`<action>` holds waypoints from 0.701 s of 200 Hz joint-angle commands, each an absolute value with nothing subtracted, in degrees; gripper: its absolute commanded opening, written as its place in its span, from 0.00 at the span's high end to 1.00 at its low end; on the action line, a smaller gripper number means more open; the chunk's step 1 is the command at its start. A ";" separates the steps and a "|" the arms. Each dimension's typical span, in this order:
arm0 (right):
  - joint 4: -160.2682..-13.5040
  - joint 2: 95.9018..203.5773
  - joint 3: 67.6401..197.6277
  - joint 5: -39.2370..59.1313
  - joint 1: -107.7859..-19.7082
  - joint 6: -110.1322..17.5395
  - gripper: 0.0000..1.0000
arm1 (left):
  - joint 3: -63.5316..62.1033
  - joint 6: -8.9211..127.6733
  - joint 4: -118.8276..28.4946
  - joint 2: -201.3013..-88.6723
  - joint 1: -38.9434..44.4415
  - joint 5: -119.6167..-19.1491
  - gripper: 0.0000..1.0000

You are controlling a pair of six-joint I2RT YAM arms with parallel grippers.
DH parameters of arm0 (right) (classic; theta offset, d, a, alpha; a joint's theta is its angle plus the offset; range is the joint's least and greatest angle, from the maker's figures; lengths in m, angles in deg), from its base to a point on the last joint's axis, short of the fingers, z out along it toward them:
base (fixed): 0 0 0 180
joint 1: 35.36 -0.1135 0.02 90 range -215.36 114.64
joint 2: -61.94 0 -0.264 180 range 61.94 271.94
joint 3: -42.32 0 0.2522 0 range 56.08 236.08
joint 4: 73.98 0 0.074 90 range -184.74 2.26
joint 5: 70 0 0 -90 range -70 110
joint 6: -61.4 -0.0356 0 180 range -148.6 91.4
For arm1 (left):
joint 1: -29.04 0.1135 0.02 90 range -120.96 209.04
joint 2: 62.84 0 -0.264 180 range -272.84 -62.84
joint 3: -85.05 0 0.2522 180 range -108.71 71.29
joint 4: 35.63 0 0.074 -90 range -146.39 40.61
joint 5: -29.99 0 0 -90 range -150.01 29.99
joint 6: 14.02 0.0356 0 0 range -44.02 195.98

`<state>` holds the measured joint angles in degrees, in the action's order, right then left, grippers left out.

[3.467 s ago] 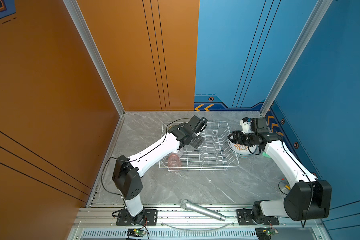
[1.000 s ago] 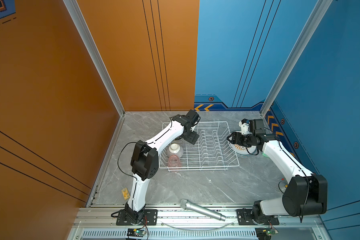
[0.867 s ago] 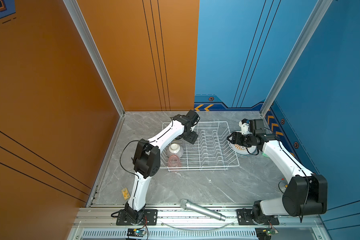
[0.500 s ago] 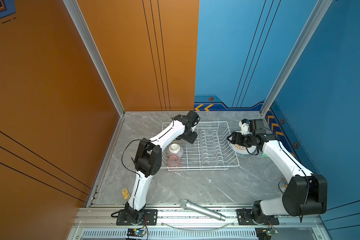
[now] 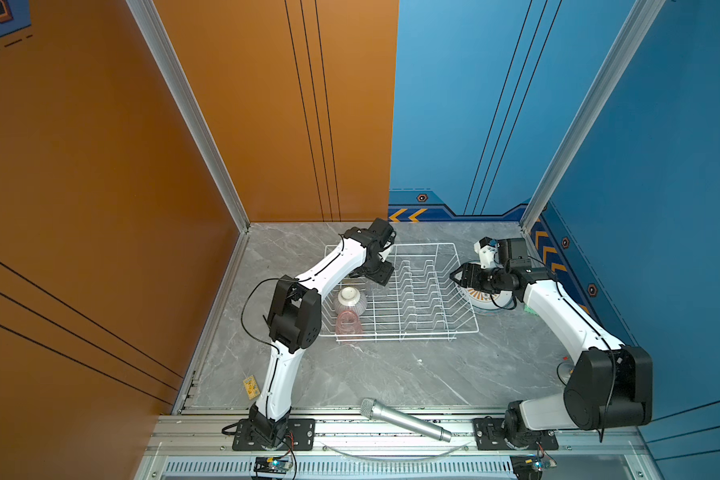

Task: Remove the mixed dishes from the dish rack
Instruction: 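Lift the clear glass with the left gripper toward the right gripper while right gripper approaches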

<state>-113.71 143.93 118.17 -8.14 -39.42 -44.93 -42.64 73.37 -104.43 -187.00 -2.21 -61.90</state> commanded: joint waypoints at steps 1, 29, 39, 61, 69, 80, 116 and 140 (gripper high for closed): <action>-107.47 142.64 115.52 -18.99 -39.14 -47.96 0.29 | -43.54 73.35 -105.22 -182.49 -1.40 -66.99 0.62; -98.33 141.53 112.17 -28.99 -39.71 -52.95 0.32 | -42.95 73.17 -103.98 -178.57 -0.72 -71.01 0.63; -95.83 141.14 111.20 -31.06 -40.14 -54.33 0.33 | -42.37 72.88 -103.16 -177.09 -0.66 -72.38 0.63; -91.97 140.23 109.52 -34.74 -41.35 -56.38 0.38 | -40.15 71.92 -99.97 -173.51 -0.32 -76.50 0.63; -90.75 139.80 108.98 -35.70 -41.82 -57.06 0.41 | -38.99 71.23 -98.47 -172.17 -0.09 -78.19 0.64; -88.63 139.44 108.02 -37.03 -42.45 -58.39 0.44 | -37.22 70.25 -96.06 -170.29 0.14 -80.86 0.64; -71.31 138.92 103.53 -41.81 -44.02 -69.79 0.52 | -31.86 66.69 -87.91 -165.33 0.57 -87.86 0.63; -54.79 140.05 100.88 -44.04 -45.02 -81.00 0.54 | -28.17 63.67 -82.05 -163.08 1.08 -91.90 0.63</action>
<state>-75.55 139.78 103.19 -39.13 -44.05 -67.67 -31.21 67.51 -90.27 -165.54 0.22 -84.52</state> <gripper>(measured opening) 0.471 0.691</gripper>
